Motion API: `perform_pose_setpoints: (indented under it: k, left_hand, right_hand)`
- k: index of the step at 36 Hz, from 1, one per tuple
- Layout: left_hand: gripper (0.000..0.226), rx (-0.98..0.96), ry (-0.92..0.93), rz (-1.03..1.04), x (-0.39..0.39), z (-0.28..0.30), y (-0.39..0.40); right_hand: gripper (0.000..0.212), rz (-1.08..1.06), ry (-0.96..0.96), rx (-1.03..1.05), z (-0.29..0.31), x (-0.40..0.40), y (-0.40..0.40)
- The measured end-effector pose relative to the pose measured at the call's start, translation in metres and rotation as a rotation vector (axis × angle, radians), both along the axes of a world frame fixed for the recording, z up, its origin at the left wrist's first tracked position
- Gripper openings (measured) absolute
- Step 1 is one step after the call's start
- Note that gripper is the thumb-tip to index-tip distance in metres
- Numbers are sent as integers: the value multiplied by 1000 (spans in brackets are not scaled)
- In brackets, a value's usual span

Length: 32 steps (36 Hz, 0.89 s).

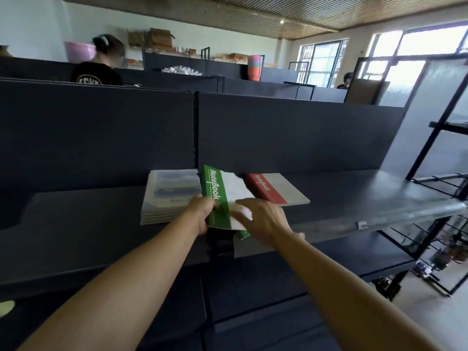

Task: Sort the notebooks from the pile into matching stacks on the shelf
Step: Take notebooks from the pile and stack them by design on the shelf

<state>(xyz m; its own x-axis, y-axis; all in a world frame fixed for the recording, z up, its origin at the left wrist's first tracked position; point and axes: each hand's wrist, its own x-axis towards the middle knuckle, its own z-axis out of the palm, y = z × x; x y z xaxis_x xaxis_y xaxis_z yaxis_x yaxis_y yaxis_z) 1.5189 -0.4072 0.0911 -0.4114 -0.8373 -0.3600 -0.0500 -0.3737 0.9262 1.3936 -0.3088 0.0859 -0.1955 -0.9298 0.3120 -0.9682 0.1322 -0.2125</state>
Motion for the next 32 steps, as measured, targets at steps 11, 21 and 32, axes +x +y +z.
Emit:
perform_pose_setpoints:
  k: [11,21,32]
  left_hand:
    - [34,-355,88,64,-17,16,-10]
    - [44,-486,36,82,-34,1,1]
    - [56,-502,-102,130,-48,-36,10]
  right_hand:
    - [63,-290,-1073,-225,25,-50,-30]
    - [22,-273,-1314,-294,10,-60,-35]
    - [28,-201,-1206,-146,-15,-59,-35]
